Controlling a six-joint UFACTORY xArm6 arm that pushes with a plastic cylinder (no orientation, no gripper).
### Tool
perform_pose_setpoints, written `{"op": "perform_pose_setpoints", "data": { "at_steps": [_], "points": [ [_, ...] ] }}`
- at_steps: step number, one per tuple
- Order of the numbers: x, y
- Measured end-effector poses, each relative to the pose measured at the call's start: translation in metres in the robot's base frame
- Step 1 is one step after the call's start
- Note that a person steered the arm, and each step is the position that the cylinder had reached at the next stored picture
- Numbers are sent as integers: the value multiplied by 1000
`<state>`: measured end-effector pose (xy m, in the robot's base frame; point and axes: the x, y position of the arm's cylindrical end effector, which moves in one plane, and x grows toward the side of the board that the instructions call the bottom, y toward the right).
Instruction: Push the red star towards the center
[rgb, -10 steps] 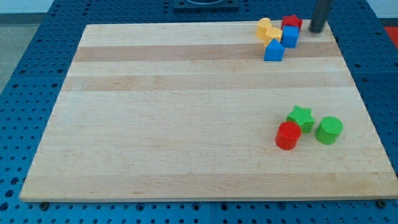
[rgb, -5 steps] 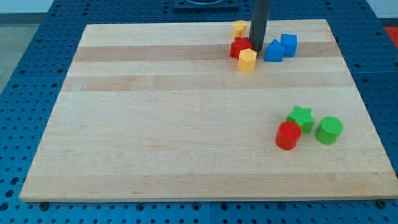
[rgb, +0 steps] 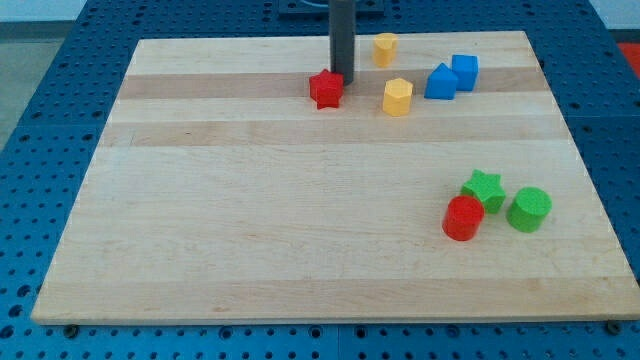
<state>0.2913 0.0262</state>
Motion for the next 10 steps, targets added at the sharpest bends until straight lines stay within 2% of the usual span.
{"op": "perform_pose_setpoints", "data": {
  "at_steps": [1, 2, 3, 4, 8, 10],
  "points": [
    [2, 21],
    [-11, -26],
    [37, -32],
    [52, -39],
    [36, -82],
    [45, -103]
  ]
}}
